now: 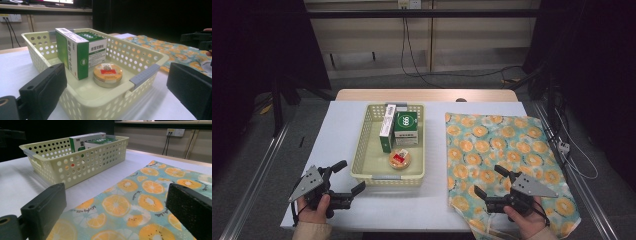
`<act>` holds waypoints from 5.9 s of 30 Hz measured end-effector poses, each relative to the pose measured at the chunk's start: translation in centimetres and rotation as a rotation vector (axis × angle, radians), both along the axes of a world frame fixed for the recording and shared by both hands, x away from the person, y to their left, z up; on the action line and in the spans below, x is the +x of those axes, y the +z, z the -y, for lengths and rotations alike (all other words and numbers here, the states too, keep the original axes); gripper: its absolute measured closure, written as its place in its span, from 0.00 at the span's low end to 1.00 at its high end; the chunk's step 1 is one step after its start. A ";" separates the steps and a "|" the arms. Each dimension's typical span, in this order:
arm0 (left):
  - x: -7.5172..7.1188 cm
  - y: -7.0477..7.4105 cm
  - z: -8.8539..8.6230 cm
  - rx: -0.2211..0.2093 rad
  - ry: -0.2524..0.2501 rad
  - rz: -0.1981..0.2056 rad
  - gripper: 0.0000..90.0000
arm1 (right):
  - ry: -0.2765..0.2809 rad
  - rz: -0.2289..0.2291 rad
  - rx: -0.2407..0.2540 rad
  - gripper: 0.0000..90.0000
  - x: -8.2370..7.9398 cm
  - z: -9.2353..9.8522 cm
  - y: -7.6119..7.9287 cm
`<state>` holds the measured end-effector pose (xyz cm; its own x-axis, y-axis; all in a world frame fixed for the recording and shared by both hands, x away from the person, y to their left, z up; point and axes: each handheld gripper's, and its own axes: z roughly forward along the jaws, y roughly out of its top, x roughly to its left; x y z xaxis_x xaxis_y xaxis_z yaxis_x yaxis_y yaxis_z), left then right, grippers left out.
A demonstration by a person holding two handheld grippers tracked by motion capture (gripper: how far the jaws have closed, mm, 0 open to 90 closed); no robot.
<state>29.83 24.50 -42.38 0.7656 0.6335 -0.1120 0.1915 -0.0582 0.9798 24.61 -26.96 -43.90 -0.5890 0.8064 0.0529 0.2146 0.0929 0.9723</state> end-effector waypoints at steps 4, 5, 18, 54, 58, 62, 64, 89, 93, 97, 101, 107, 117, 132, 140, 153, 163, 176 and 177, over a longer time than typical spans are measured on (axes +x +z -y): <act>0.0 0.1 0.1 0.011 -0.006 0.005 0.03 | 0.002 -0.009 -0.024 0.04 0.0 -0.3 0.1; 0.0 0.1 0.1 0.009 -0.003 0.002 0.03 | 0.004 -0.012 -0.034 0.04 0.0 -0.3 0.1; 0.0 0.1 0.2 0.020 0.000 0.008 0.03 | 0.077 -0.086 -0.155 0.04 0.4 -1.9 0.4; 0.0 0.1 0.4 0.028 0.001 0.013 0.03 | 0.245 -0.311 -0.250 1.00 4.7 -5.6 0.9; 0.0 0.2 0.5 0.032 -0.004 0.016 0.03 | 0.225 -0.325 -0.227 1.00 6.8 -6.1 1.4; 0.1 0.1 0.4 0.034 -0.008 0.017 0.03 | 0.199 -0.328 -0.230 1.00 9.0 -6.7 1.9; 0.1 0.1 0.4 0.029 -0.009 0.016 0.03 | 0.171 -0.341 -0.218 1.00 10.5 -7.1 2.1; 0.4 -0.2 0.3 0.029 -0.013 0.003 0.03 | 0.038 -0.287 -0.117 1.00 18.4 -7.7 6.7; 0.4 -0.2 0.3 0.033 -0.016 0.007 0.03 | 0.074 -0.311 -0.118 1.00 18.8 -8.4 6.0; 0.3 -0.2 0.3 0.029 -0.013 0.007 0.03 | 0.080 -0.331 -0.153 0.70 18.2 -8.8 5.5; 0.3 -0.1 0.2 0.028 -0.007 0.007 0.03 | 0.121 -0.346 -0.190 0.48 16.5 -8.3 5.7; 0.3 -0.1 0.3 0.028 -0.005 0.009 0.03 | 0.186 -0.359 -0.277 0.31 11.7 -7.3 5.4; 0.3 0.0 0.6 0.039 -0.005 0.015 0.03 | 0.249 -0.373 -0.305 0.26 5.1 -4.9 4.7; 0.3 0.0 0.6 0.042 -0.001 0.014 0.03 | 0.273 -0.410 -0.373 0.45 -0.6 -2.9 0.9; 0.3 0.0 0.5 0.043 0.000 0.013 0.03 | 0.275 -0.404 -0.406 0.59 -1.5 -2.6 -1.0; 0.4 0.0 0.5 0.043 0.002 0.012 0.03 | 0.275 -0.383 -0.294 1.00 0.9 -1.7 1.2; 0.5 -0.1 0.5 0.044 -0.001 0.005 0.03 | 0.221 -0.347 -0.237 1.00 6.5 -2.4 4.1; 0.5 -0.1 0.5 0.041 -0.006 0.007 0.03 | 0.261 -0.371 -0.218 1.00 10.4 -5.9 4.2; 0.5 -0.1 0.5 0.039 -0.004 0.008 0.03 | 0.276 -0.383 -0.229 1.00 10.2 -6.2 4.0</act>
<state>30.29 24.05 -42.49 0.7688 0.6343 -0.0814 0.1836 -0.0969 0.9782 34.85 -20.74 -39.89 -0.7546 0.6397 0.1462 0.4878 0.3978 0.7770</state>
